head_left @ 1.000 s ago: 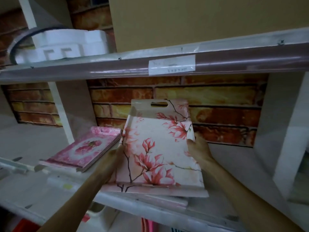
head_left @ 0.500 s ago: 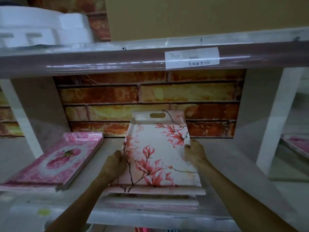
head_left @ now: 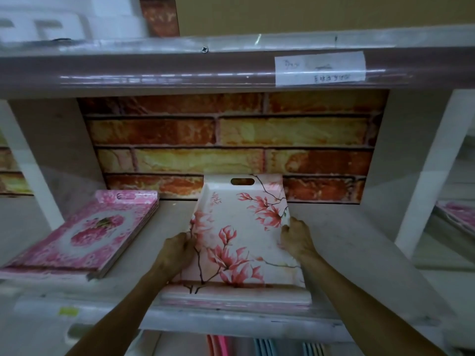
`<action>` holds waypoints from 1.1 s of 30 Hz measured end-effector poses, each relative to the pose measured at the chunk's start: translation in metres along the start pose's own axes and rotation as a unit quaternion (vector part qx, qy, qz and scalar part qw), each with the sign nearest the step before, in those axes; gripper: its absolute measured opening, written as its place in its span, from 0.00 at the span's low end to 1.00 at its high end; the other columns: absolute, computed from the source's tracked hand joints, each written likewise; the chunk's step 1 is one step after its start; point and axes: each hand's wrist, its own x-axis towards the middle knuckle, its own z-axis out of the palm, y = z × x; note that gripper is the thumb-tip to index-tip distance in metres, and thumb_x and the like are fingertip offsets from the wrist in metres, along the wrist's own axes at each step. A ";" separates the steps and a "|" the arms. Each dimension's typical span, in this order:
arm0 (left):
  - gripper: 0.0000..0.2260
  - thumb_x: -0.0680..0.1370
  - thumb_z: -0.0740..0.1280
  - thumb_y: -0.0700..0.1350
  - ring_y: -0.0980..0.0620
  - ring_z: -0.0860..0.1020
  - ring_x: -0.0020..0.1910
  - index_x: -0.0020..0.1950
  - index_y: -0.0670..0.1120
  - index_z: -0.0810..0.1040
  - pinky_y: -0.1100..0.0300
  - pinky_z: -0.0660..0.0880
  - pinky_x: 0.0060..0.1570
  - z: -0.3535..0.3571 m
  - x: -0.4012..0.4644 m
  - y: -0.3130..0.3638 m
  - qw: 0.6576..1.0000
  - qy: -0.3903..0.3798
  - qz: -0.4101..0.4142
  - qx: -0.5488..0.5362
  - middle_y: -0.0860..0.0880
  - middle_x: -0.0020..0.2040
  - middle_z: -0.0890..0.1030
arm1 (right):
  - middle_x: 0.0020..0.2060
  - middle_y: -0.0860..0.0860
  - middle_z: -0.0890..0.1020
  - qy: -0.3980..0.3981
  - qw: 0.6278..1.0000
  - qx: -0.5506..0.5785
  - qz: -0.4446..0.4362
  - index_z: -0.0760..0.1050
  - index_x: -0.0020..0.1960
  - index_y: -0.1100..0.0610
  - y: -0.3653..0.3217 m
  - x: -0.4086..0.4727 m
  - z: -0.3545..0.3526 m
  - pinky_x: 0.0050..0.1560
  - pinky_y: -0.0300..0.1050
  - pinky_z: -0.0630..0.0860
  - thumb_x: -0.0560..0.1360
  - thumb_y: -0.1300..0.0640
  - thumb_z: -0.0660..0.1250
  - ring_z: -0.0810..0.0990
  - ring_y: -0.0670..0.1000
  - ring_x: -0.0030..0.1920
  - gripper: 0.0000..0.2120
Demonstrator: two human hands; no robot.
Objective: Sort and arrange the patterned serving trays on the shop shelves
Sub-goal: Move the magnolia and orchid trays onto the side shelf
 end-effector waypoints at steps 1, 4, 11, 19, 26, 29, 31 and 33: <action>0.17 0.83 0.56 0.50 0.39 0.80 0.50 0.49 0.39 0.77 0.61 0.68 0.42 0.000 -0.002 0.000 1.000 -0.005 0.000 0.006 0.37 0.51 0.82 | 0.52 0.64 0.80 0.000 1.000 -0.004 0.002 0.75 0.53 0.70 0.001 0.000 0.002 0.44 0.40 0.72 0.78 0.67 0.56 0.75 0.55 0.42 0.11; 0.15 0.83 0.56 0.50 0.41 0.80 0.48 0.45 0.43 0.75 0.62 0.67 0.41 0.000 -0.005 -0.001 1.000 -0.014 0.003 0.020 0.38 0.49 0.83 | 0.52 0.63 0.80 -0.002 1.000 -0.018 0.007 0.75 0.52 0.69 0.004 -0.002 0.005 0.44 0.39 0.71 0.78 0.66 0.56 0.76 0.55 0.43 0.11; 0.14 0.83 0.55 0.51 0.49 0.75 0.36 0.42 0.45 0.72 0.62 0.68 0.37 0.001 -0.007 -0.004 0.999 -0.032 0.009 0.031 0.46 0.40 0.78 | 0.51 0.62 0.80 -0.002 0.998 -0.056 0.001 0.73 0.48 0.66 0.008 -0.006 0.007 0.43 0.38 0.68 0.79 0.65 0.56 0.73 0.53 0.41 0.08; 0.13 0.82 0.57 0.47 0.45 0.79 0.49 0.55 0.40 0.76 0.62 0.70 0.44 -0.010 -0.004 0.000 0.997 -0.052 0.036 0.037 0.41 0.54 0.81 | 0.50 0.60 0.80 -0.003 0.999 -0.053 -0.001 0.74 0.52 0.65 0.010 -0.003 0.007 0.39 0.34 0.72 0.79 0.62 0.58 0.80 0.56 0.46 0.09; 0.09 0.81 0.62 0.45 0.52 0.83 0.49 0.57 0.48 0.80 0.59 0.79 0.50 -0.024 -0.005 0.035 0.985 -0.008 0.130 -0.115 0.50 0.54 0.83 | 0.45 0.55 0.80 0.074 0.997 0.011 -0.036 0.76 0.51 0.64 0.002 0.000 -0.032 0.45 0.40 0.72 0.78 0.59 0.62 0.79 0.53 0.46 0.09; 0.07 0.80 0.63 0.45 0.59 0.83 0.41 0.53 0.50 0.81 0.59 0.80 0.48 -0.016 -0.009 0.065 0.969 -0.021 0.140 -0.201 0.54 0.47 0.84 | 0.48 0.53 0.81 0.108 0.992 0.049 -0.051 0.78 0.53 0.60 -0.002 -0.001 -0.065 0.46 0.36 0.73 0.78 0.58 0.64 0.80 0.52 0.48 0.08; 0.07 0.80 0.63 0.43 0.54 0.84 0.41 0.52 0.48 0.82 0.59 0.81 0.45 -0.006 -0.014 0.087 0.956 -0.049 0.143 -0.250 0.52 0.45 0.85 | 0.45 0.50 0.80 0.128 0.987 0.064 -0.070 0.78 0.52 0.58 -0.004 -0.006 -0.093 0.37 0.29 0.69 0.78 0.59 0.64 0.79 0.50 0.45 0.06; 0.08 0.80 0.63 0.40 0.50 0.84 0.39 0.50 0.47 0.82 0.54 0.82 0.44 0.008 -0.018 0.108 0.946 -0.076 0.156 -0.274 0.50 0.43 0.85 | 0.42 0.49 0.79 0.153 0.981 0.069 -0.096 0.79 0.50 0.58 -0.004 -0.015 -0.123 0.38 0.32 0.69 0.78 0.61 0.63 0.78 0.49 0.44 0.06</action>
